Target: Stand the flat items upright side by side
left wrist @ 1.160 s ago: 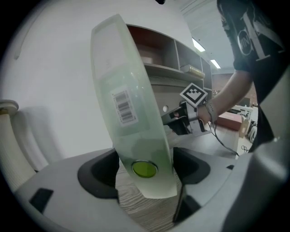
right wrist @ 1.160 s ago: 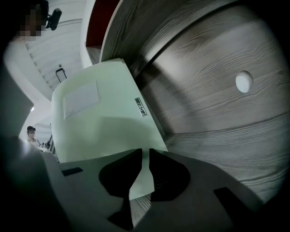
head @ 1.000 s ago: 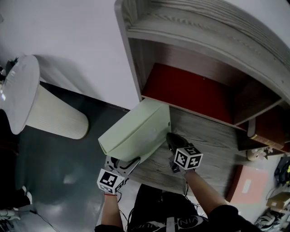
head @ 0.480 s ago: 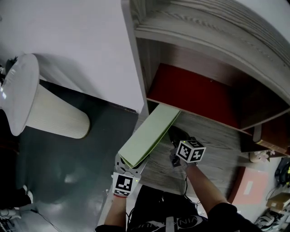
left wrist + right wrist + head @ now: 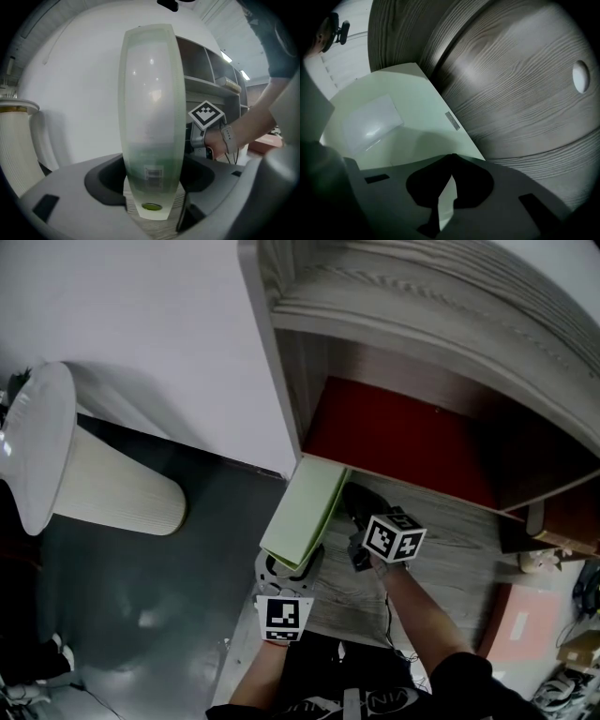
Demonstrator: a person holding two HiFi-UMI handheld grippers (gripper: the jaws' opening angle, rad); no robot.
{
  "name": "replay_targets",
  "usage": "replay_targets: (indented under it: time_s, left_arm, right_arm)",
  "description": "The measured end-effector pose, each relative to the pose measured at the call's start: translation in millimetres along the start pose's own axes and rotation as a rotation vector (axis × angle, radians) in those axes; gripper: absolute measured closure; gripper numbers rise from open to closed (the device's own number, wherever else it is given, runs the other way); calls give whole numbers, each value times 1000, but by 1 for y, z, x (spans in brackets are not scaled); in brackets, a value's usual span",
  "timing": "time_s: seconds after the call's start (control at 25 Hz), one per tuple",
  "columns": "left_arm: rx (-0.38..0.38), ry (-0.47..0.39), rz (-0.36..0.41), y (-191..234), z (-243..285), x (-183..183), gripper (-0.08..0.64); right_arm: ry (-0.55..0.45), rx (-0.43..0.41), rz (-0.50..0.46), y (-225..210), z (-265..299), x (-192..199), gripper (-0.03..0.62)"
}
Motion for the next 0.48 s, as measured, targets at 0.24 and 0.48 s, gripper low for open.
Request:
replay_targets:
  time_s: [0.24,0.48]
  left_arm:
    - [5,-16,-6,-1,7,-2,244]
    - [24,-26,-9,-4,13,-4,244]
  right_arm:
    - [-9,11,7,-5,5,-5,600]
    - [-13,34,4,-10,9,-10,601]
Point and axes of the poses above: the fingertips, and each gripper's own axes: z forward along the fingers, y to its left, x out of its underside, the point moved 2 cm from there along -z, backward along the fingers, and after that the axes turned 7 degrees about y, right-handed, at the moved point
